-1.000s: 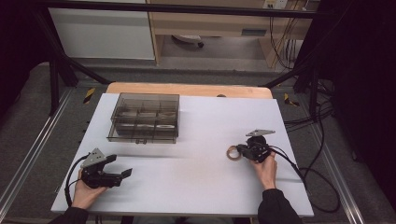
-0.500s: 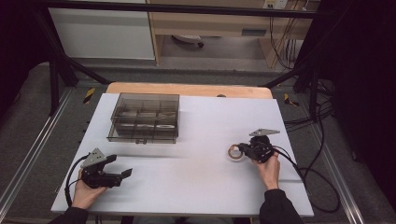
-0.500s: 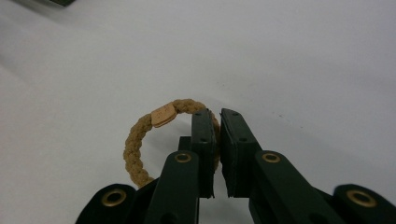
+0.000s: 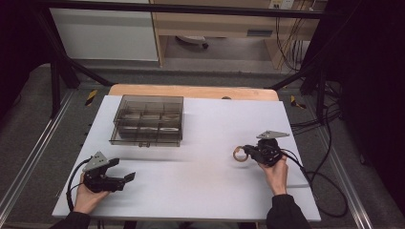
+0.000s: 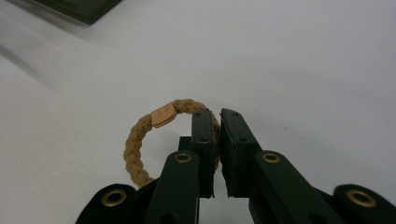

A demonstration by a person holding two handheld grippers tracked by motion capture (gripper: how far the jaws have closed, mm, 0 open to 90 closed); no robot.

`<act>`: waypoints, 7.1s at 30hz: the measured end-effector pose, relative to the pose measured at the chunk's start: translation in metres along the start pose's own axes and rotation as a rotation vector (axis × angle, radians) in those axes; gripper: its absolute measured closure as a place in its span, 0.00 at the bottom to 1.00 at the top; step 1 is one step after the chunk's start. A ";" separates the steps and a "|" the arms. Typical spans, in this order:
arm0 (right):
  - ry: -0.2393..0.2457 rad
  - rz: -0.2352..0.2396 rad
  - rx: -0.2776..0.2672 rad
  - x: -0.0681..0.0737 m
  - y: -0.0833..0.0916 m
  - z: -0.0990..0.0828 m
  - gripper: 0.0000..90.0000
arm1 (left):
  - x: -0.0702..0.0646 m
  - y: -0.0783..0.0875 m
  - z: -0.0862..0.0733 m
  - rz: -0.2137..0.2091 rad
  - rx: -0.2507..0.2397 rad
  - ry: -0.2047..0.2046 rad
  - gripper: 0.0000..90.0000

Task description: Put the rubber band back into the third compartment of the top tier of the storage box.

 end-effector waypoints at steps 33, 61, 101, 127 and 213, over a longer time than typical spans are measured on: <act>0.115 0.068 -0.070 0.044 0.021 0.047 0.94 | 0.000 0.000 0.000 -0.001 0.001 0.001 0.10; 0.171 0.113 -0.118 0.075 0.010 0.089 0.94 | 0.000 0.000 0.000 0.000 0.001 0.002 0.10; 0.181 0.139 -0.154 0.110 -0.028 0.150 0.94 | 0.001 0.000 0.000 -0.003 0.005 0.001 0.10; 0.174 0.147 -0.147 0.125 -0.066 0.179 0.94 | 0.000 -0.001 0.000 -0.006 0.007 0.000 0.10; 0.141 0.145 -0.165 0.104 -0.033 0.151 0.11 | 0.000 -0.002 -0.001 -0.007 0.011 -0.001 0.10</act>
Point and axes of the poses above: each handheld gripper's, and its own axes: y roughly backward along the jaws, z roughly out of its top, x roughly to its left, the point moved 5 cm from there along -y, roughly forward along the jaws, and after that the axes turned 14 degrees about y, right-handed, at the moved point
